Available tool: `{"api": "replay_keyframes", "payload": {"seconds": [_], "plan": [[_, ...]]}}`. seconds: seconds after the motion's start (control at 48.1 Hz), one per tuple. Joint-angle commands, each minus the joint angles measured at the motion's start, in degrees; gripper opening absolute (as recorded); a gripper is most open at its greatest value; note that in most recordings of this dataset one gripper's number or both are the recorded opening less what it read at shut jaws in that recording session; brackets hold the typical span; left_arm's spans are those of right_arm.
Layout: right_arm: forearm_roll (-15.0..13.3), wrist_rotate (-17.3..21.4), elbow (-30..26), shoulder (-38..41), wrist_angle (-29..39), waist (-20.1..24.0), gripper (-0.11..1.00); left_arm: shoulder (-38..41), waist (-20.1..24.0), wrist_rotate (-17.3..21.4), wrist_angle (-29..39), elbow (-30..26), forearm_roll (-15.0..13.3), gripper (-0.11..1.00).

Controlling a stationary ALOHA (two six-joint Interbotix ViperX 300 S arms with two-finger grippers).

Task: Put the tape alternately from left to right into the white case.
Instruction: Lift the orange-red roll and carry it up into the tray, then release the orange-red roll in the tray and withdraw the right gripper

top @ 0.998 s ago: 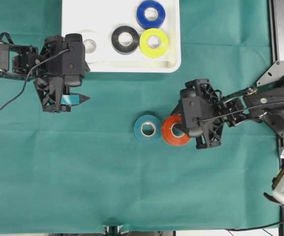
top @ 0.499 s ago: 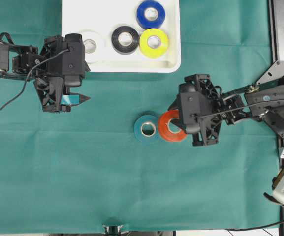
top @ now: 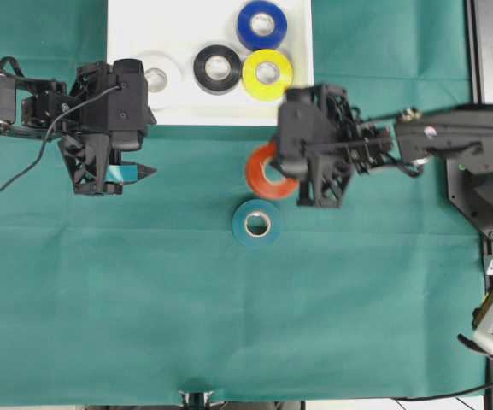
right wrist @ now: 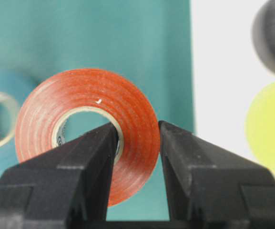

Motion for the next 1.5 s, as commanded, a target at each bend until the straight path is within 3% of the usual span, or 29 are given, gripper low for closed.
{"api": "replay_keyframes", "payload": {"seconds": [0.0, 0.727, 1.247, 1.476], "plan": [[-1.9, -0.1, -2.4, 0.4, -0.2, -2.1, 0.01, -0.7, -0.3, 0.2, -0.4, -0.5, -0.1, 0.99], [-11.5, -0.2, -15.1, 10.7, -1.8, -18.0, 0.01, -0.7, -0.4, 0.2, -0.3, -0.4, -0.1, 0.99], [-12.6, -0.4, -20.8, 16.8, -7.2, -25.8, 0.01, -0.6, -0.6, 0.2, -0.3, -0.4, -0.1, 0.99], [-12.7, -0.4, -21.3, 17.8, -7.5, -27.2, 0.01, -0.6, -0.6, 0.2, -0.4, -0.4, -0.1, 0.99]]}}
